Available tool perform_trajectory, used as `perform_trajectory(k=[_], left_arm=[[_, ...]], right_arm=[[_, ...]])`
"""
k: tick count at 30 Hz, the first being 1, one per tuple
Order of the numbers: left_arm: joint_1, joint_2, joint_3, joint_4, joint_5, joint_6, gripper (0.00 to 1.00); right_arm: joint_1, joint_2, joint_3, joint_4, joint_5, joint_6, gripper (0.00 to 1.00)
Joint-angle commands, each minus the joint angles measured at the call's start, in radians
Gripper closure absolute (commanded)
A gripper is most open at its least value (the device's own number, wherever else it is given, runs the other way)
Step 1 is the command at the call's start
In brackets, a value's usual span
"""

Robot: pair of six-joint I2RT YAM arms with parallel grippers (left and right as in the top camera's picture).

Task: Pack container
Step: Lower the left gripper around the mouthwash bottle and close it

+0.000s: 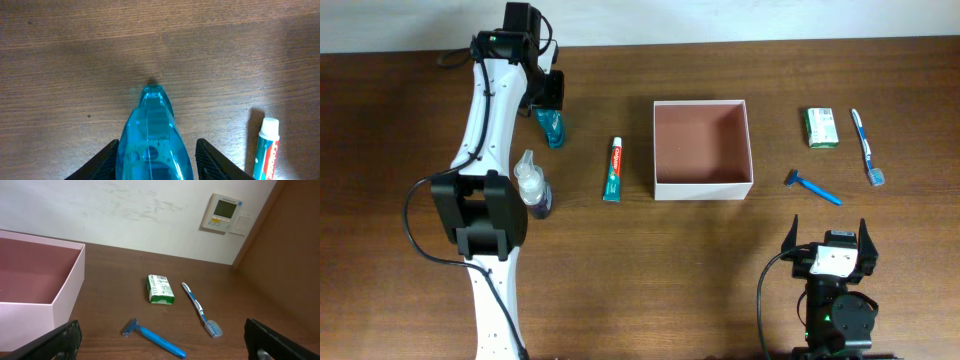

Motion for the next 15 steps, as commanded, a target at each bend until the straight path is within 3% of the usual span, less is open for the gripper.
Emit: perform_trajectory(k=[1, 8, 15], left_arm=[[0.007, 0.014, 0.022, -0.018, 0.011, 0.001, 0.51], [0.007, 0.014, 0.022, -0.027, 0.011, 0.002, 0.51], [0.007, 0.014, 0.022, -0.027, 0.011, 0.002, 0.62]], right_arm=[[0.007, -0.006, -0.005, -0.008, 0.020, 0.004, 0.01], [0.007, -0.006, -0.005, -0.008, 0.020, 0.004, 0.01], [0.007, -0.006, -0.005, -0.008, 0.020, 0.004, 0.01]])
